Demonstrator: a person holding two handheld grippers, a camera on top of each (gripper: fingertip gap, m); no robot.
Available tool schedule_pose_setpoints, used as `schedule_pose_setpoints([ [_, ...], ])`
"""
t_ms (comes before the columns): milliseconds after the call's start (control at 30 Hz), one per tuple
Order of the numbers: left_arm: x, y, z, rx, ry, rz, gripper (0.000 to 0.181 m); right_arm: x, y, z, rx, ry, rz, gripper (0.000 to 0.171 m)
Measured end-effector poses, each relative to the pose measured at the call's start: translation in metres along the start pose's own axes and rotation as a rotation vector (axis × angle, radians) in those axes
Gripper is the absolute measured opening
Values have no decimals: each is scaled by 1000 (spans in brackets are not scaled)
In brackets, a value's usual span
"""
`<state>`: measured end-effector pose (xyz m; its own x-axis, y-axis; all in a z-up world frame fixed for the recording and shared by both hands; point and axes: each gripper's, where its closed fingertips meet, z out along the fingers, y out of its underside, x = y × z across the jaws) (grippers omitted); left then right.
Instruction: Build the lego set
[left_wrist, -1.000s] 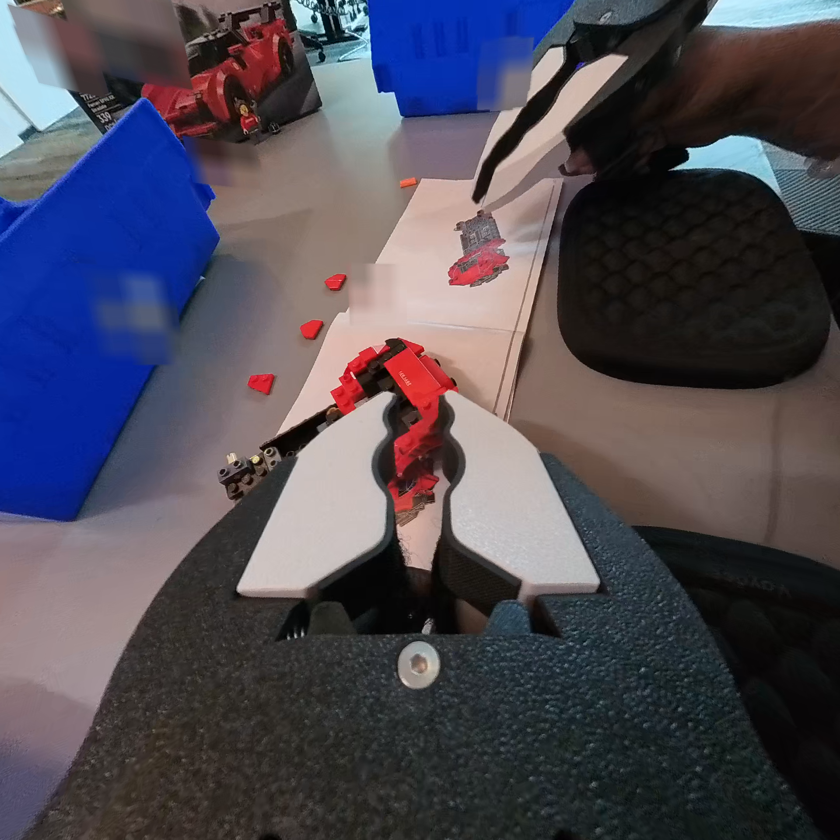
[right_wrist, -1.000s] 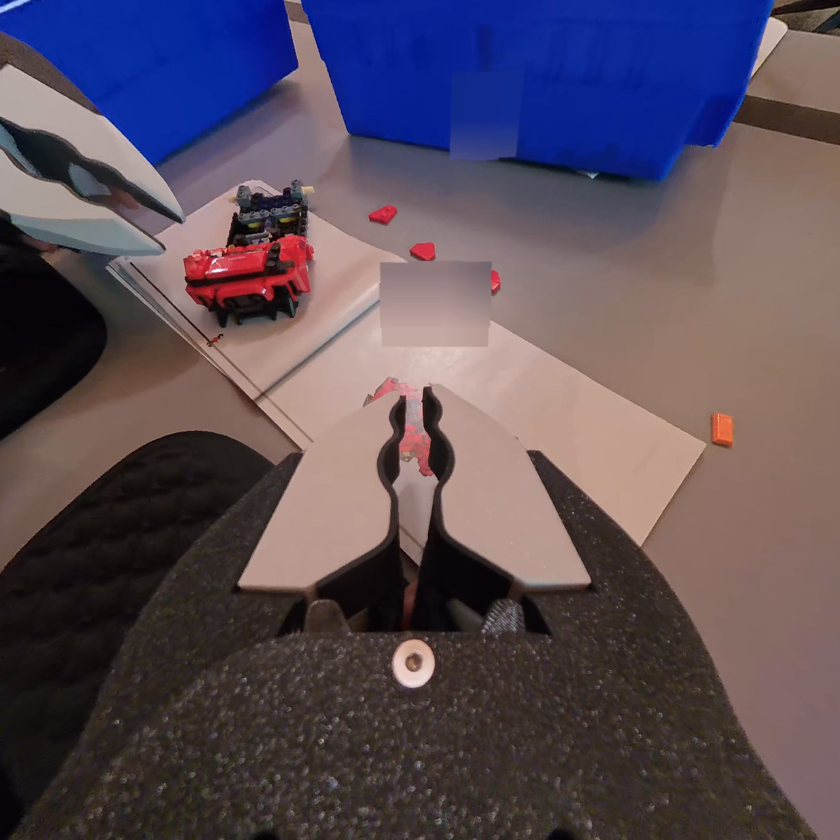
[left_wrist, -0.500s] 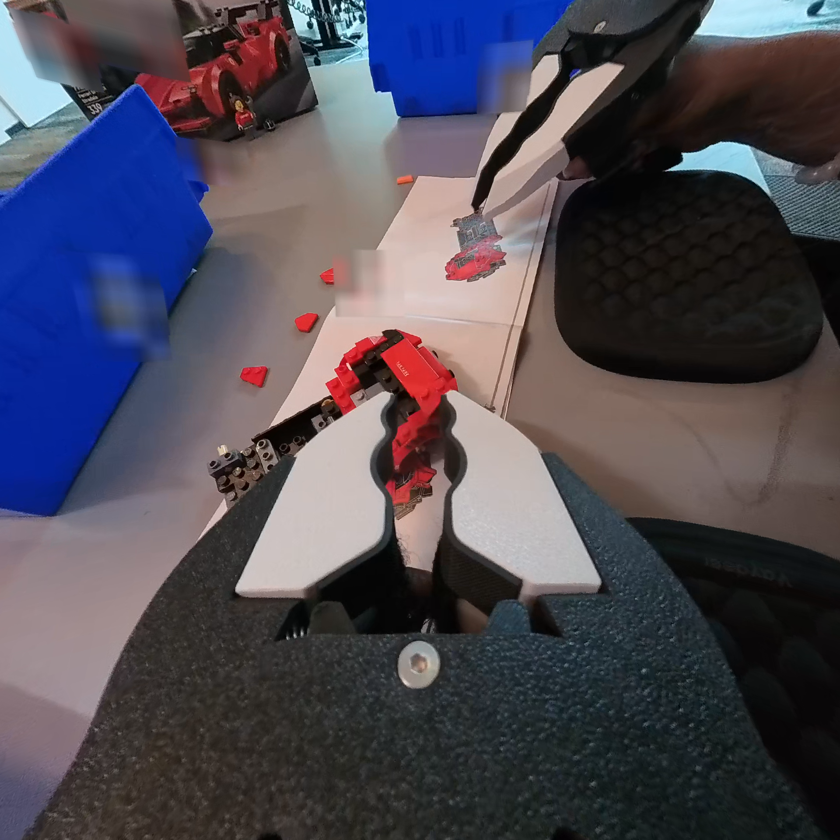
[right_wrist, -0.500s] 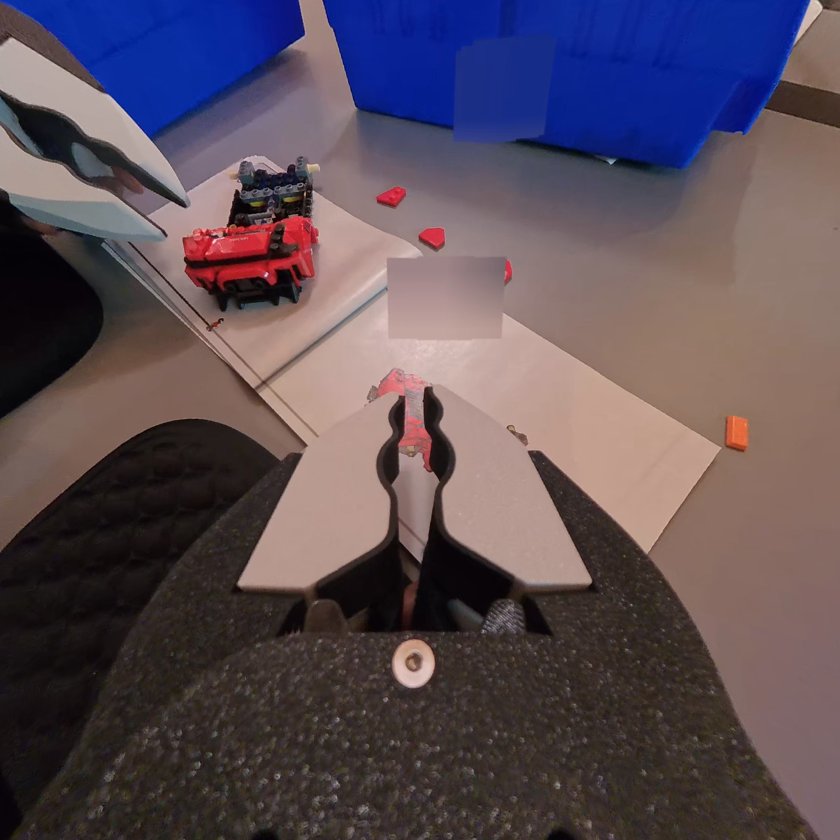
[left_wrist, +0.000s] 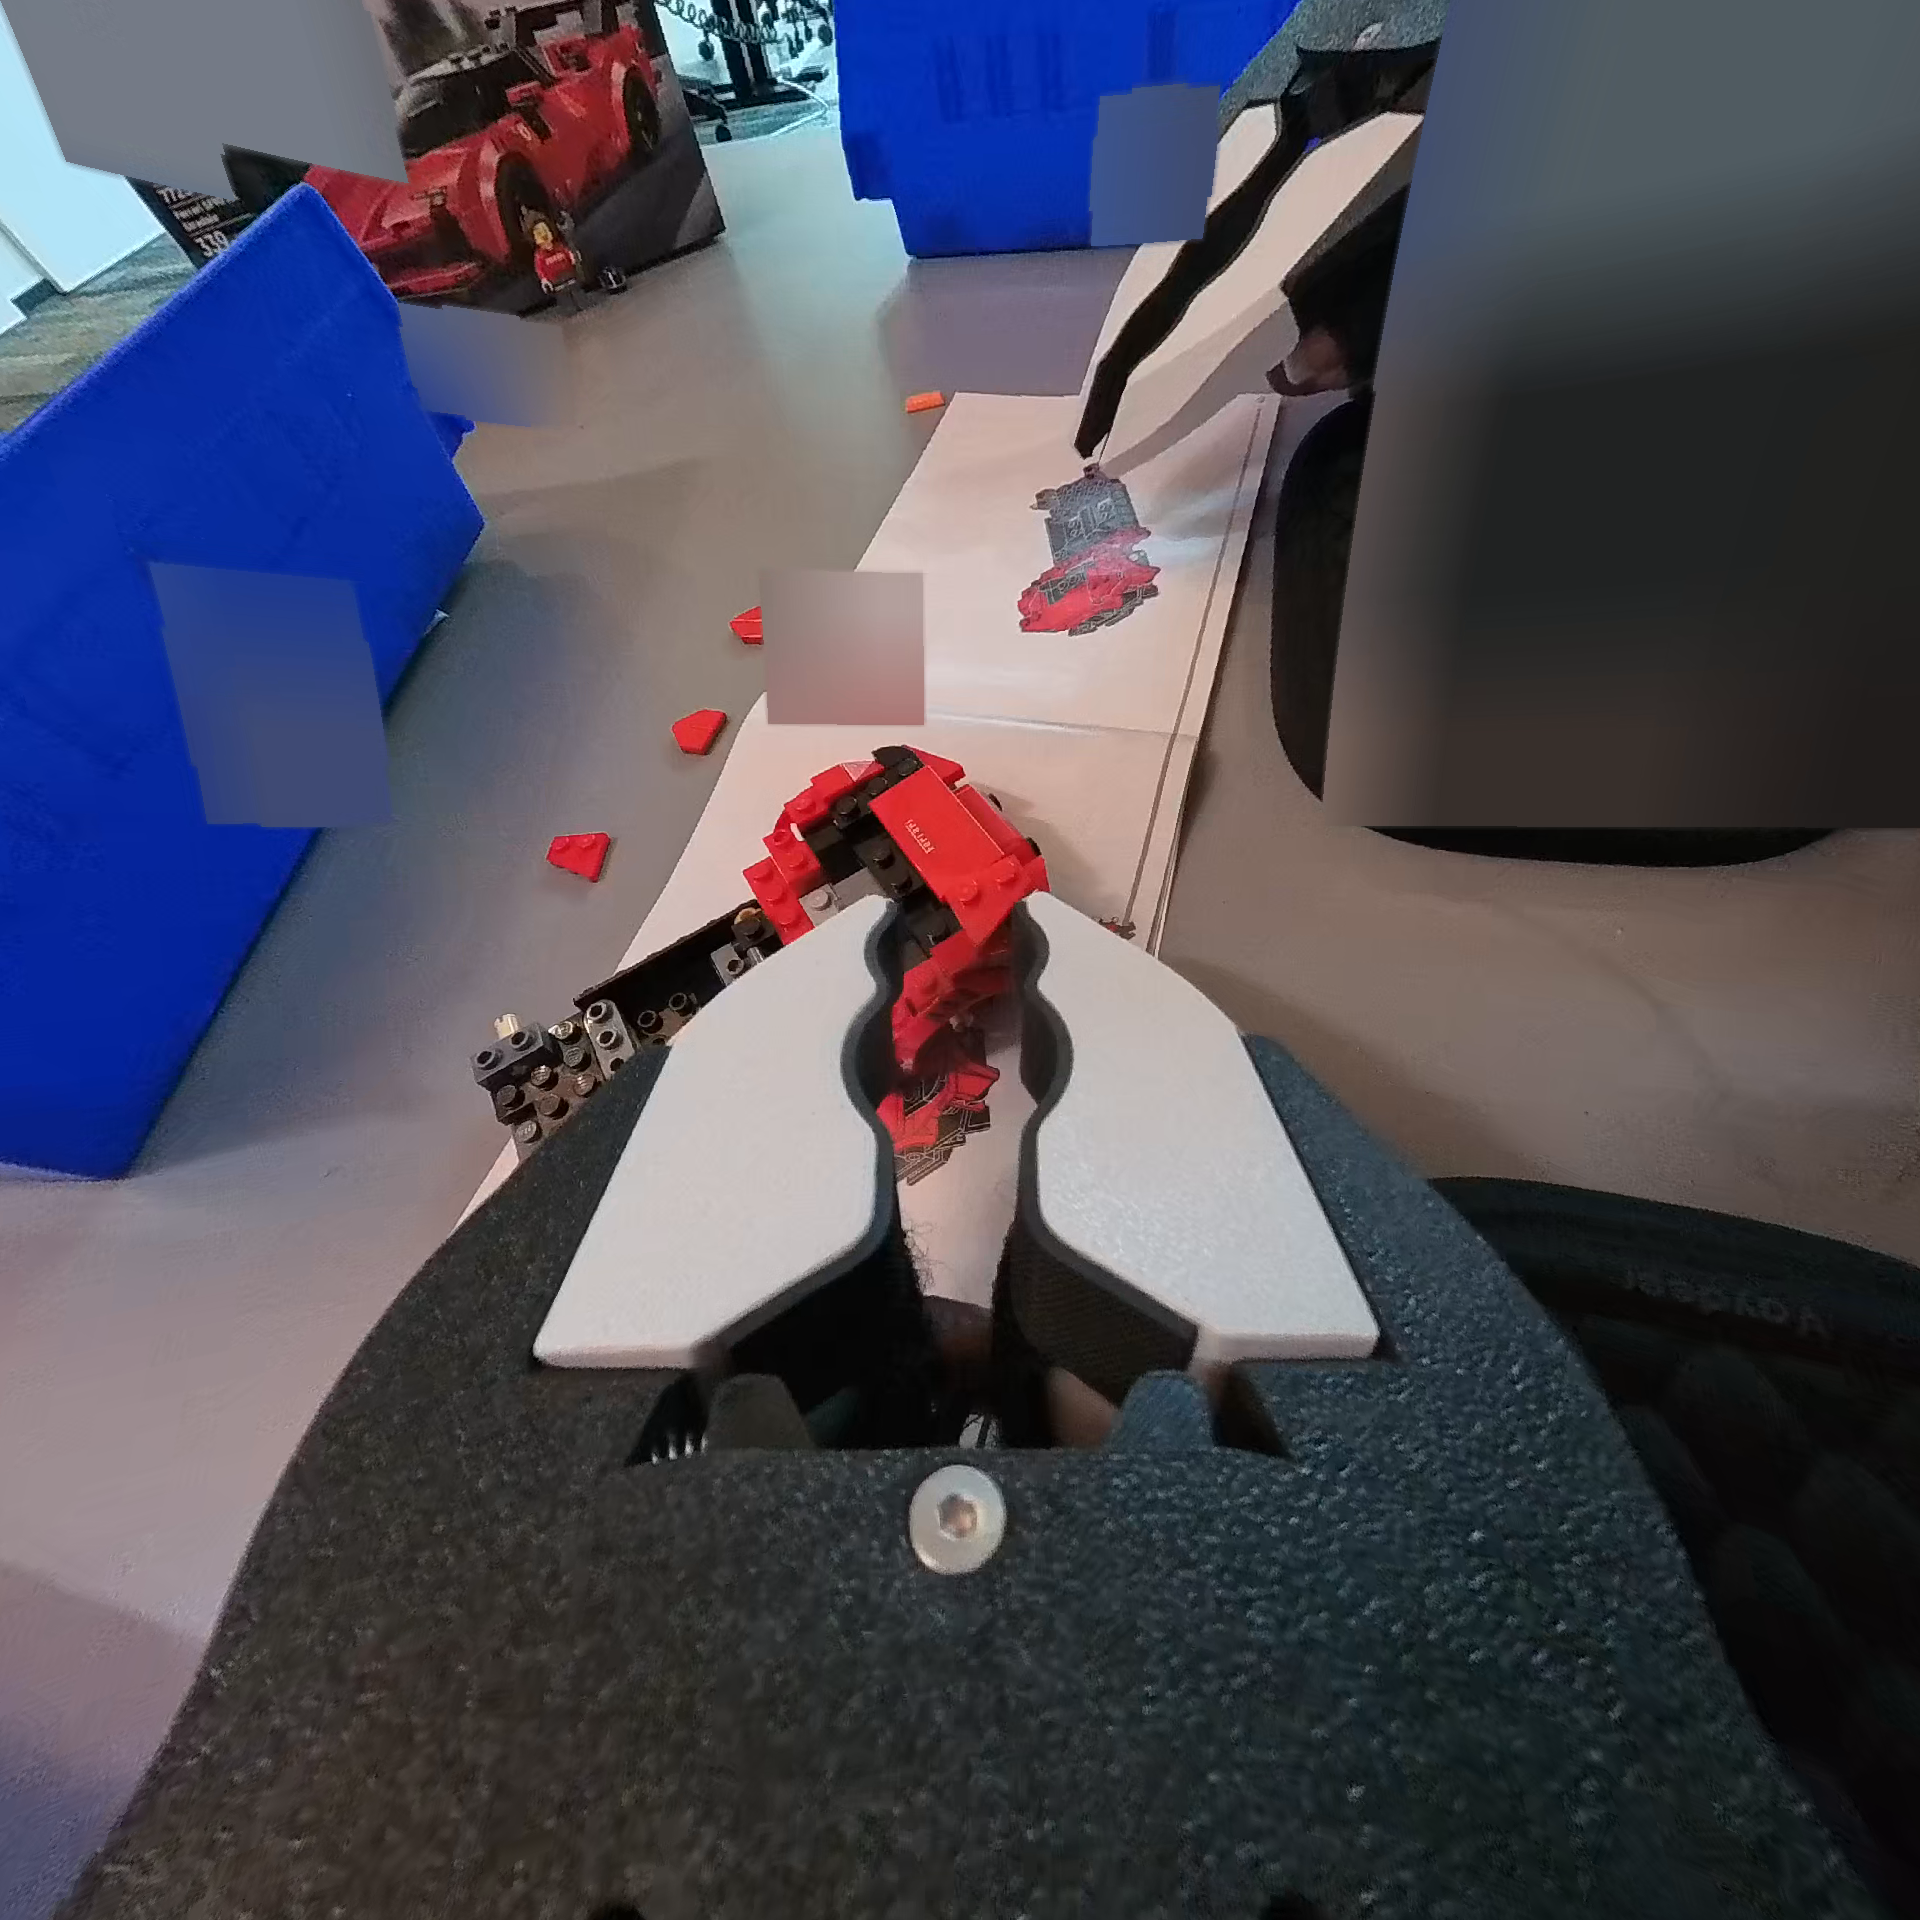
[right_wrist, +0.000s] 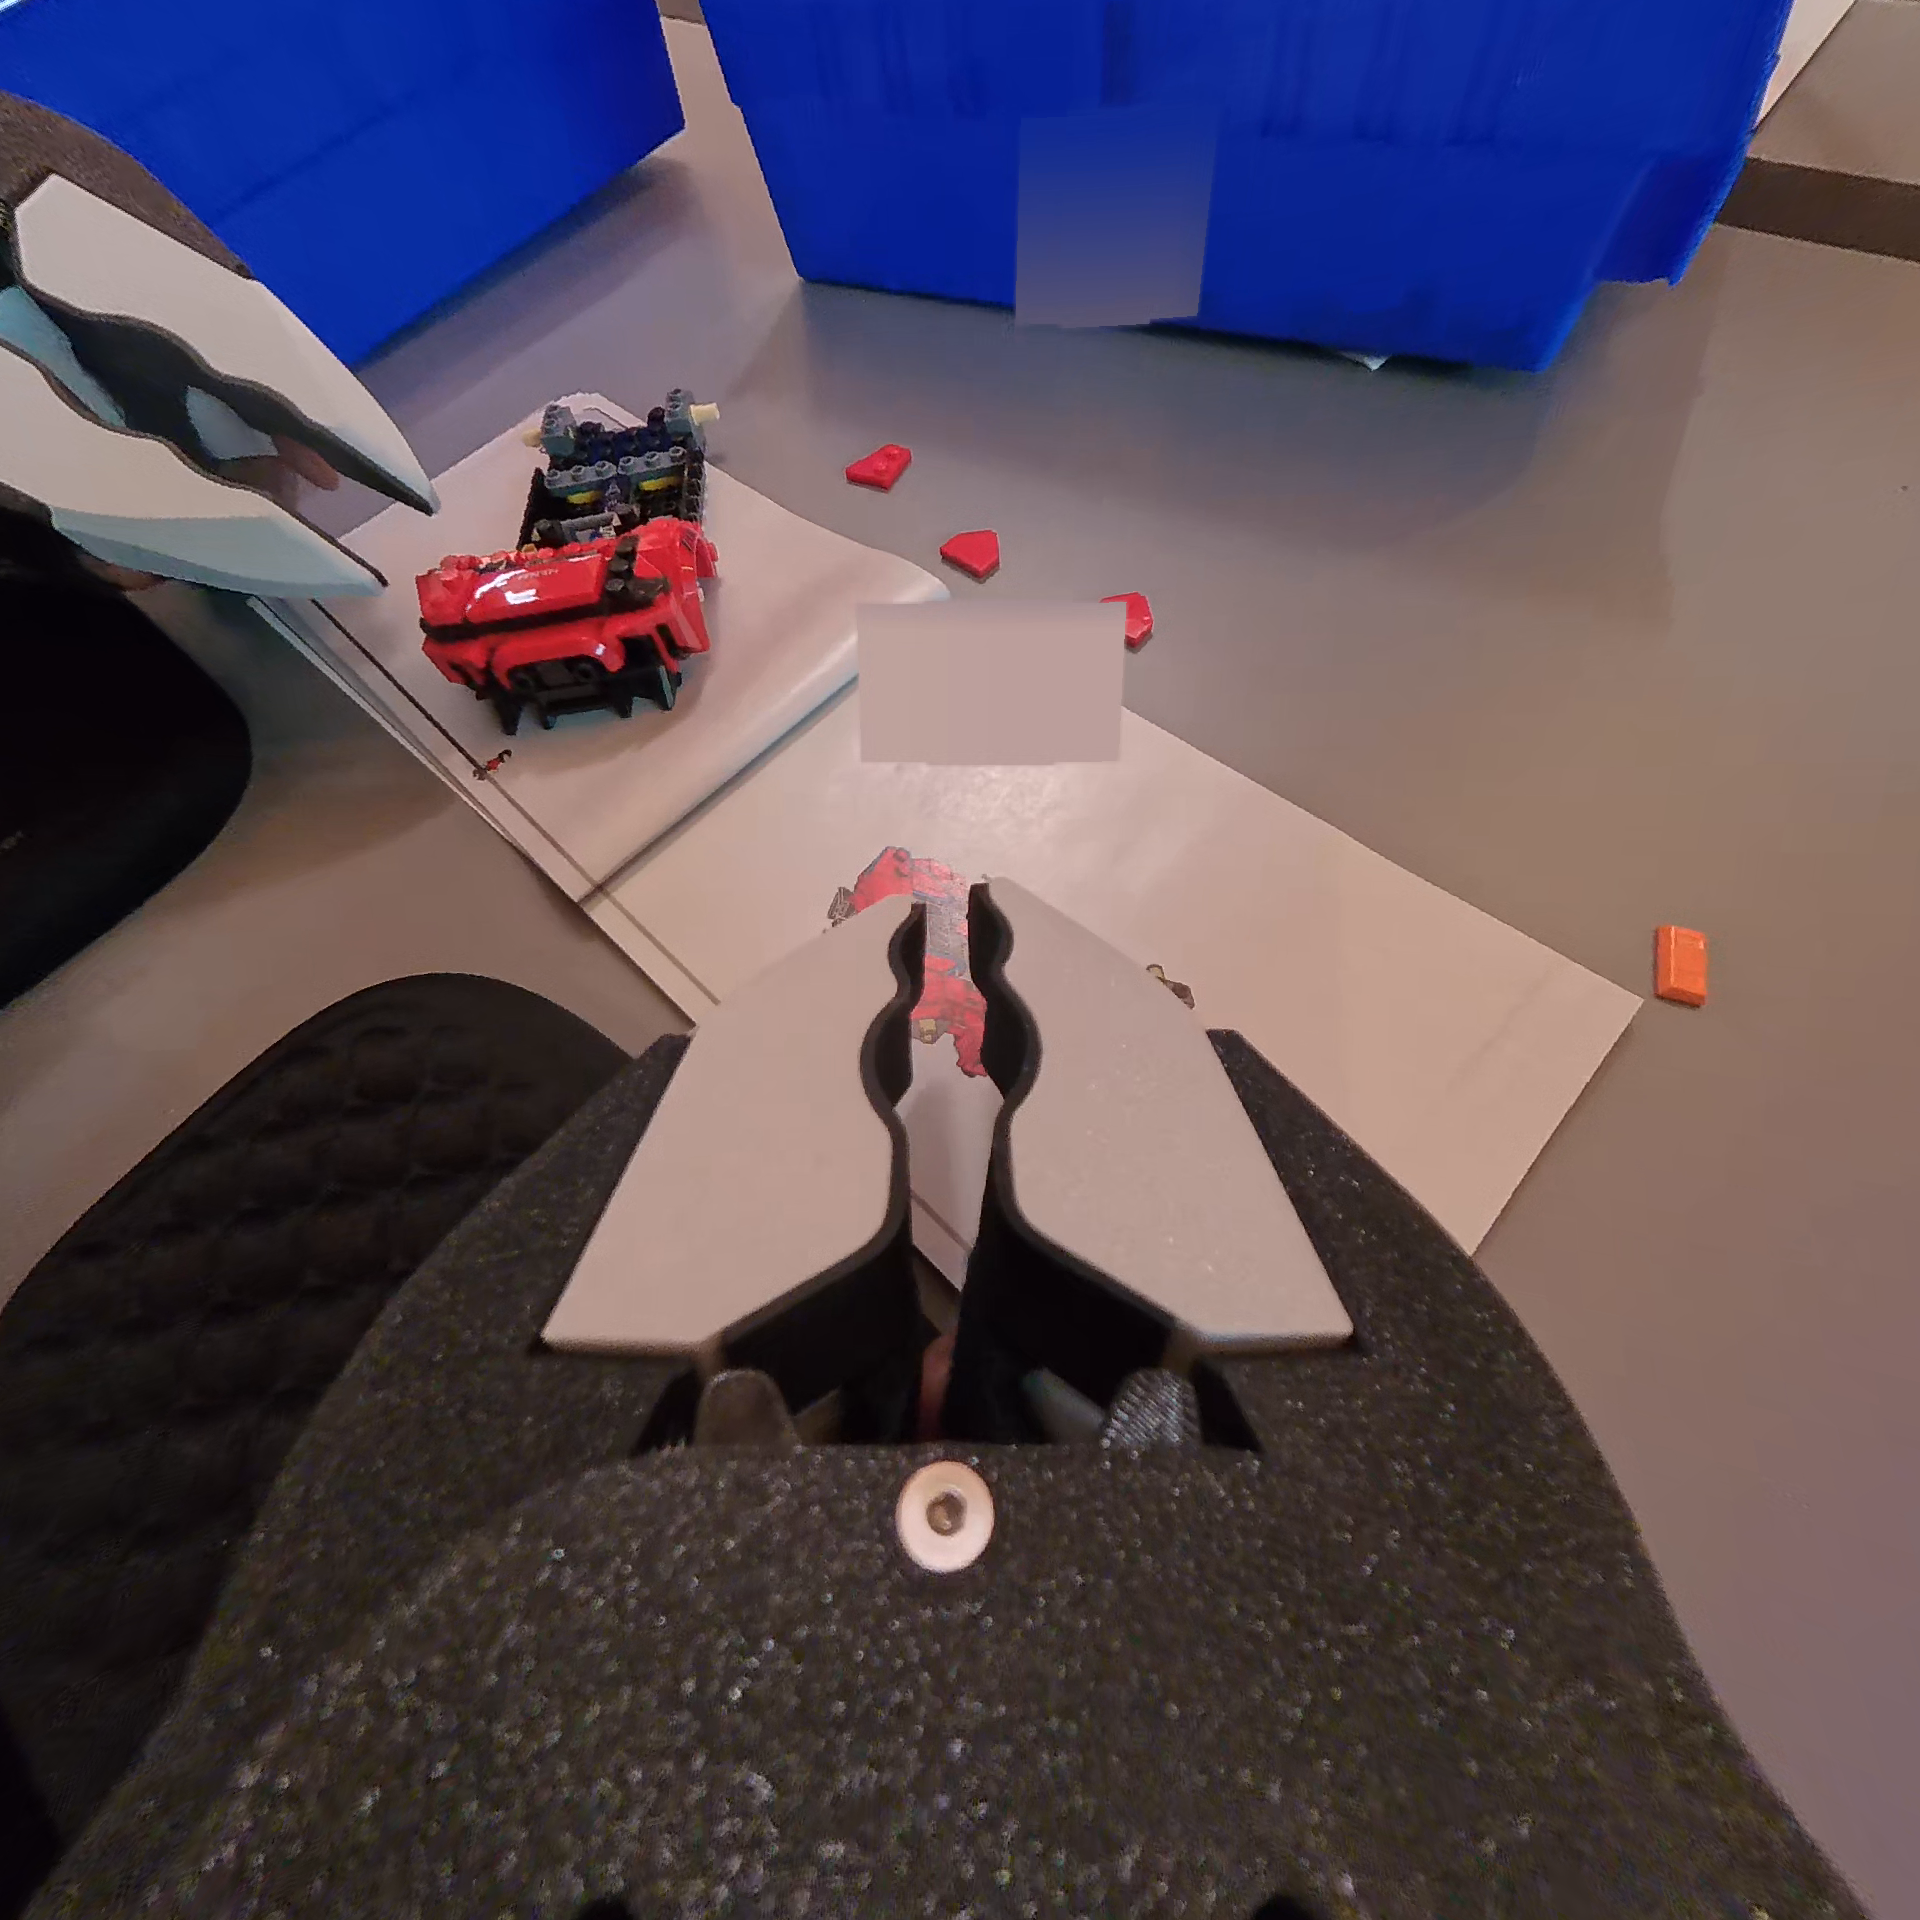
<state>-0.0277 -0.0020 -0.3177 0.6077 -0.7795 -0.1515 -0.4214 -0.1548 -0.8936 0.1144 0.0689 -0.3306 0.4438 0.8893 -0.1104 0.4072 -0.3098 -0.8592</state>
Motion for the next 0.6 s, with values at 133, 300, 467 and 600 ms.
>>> schedule_pose_setpoints([
  [133, 0, 1, 0, -3, 1, -2, 19, 0, 1, 1, -6, 5, -10, 8],
  [300, 1, 2, 1, -13, 9, -2, 19, -1, 1, 1, -9, 5, -13, 8],
  [467, 1, 3, 3, -26, 13, 0, 19, -1, 1, 1, -7, 1, -19, 8],
  [600, 0, 4, 3, -32, 6, 4, 18, -2, 1, 1, -8, 5, -38, 8],
])
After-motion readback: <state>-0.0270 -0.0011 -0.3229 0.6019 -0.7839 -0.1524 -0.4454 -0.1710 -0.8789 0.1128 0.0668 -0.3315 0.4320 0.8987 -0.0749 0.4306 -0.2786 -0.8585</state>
